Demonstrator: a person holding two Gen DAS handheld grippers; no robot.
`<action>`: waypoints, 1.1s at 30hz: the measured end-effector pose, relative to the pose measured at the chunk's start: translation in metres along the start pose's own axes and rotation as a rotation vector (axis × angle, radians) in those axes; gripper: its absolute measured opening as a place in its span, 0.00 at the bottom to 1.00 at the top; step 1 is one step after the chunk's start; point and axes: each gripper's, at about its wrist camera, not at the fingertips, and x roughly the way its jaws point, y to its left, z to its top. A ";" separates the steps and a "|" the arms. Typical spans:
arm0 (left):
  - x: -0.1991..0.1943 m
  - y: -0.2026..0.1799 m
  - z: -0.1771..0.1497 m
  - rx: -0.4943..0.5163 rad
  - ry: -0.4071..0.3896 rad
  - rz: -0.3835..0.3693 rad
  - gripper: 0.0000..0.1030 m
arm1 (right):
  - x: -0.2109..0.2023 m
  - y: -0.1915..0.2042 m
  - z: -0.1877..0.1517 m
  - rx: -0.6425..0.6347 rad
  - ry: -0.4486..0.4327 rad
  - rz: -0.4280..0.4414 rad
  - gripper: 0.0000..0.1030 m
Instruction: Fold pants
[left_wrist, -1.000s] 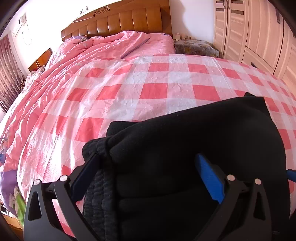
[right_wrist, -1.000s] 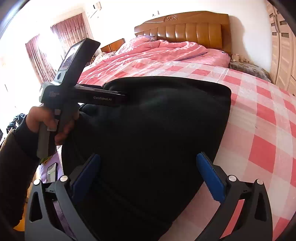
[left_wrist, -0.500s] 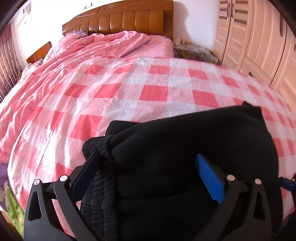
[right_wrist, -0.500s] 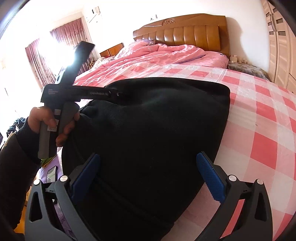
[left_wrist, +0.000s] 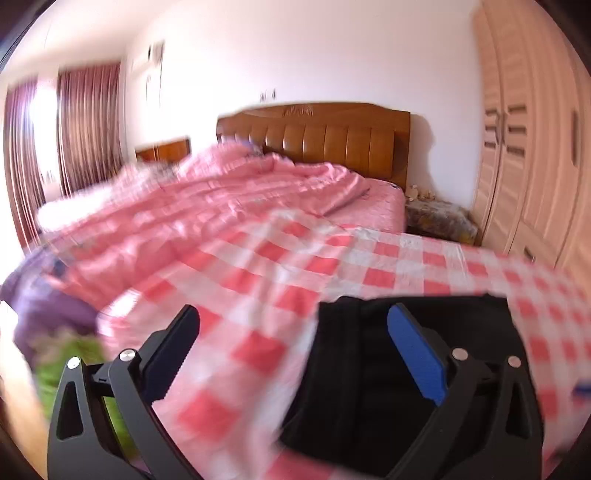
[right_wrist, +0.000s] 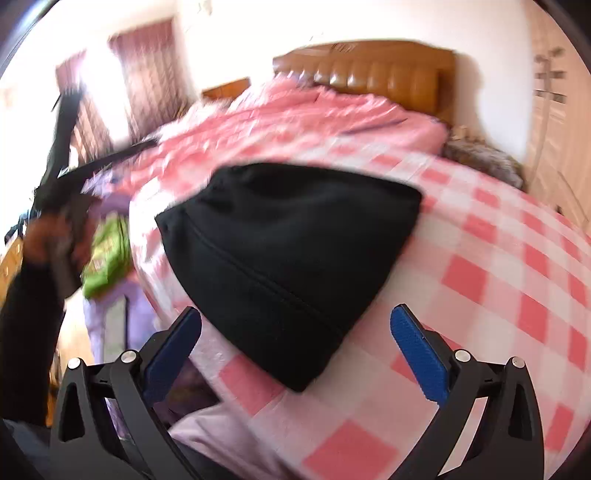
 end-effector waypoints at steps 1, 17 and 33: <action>-0.013 0.002 -0.003 0.017 0.010 0.014 0.99 | -0.015 0.000 -0.001 0.023 -0.036 -0.020 0.96; -0.082 -0.063 -0.123 -0.014 0.365 -0.114 0.99 | -0.036 0.048 -0.053 -0.030 0.044 -0.173 0.96; -0.102 -0.099 -0.121 0.172 0.265 -0.154 0.99 | -0.035 0.043 -0.060 0.025 0.056 -0.162 0.96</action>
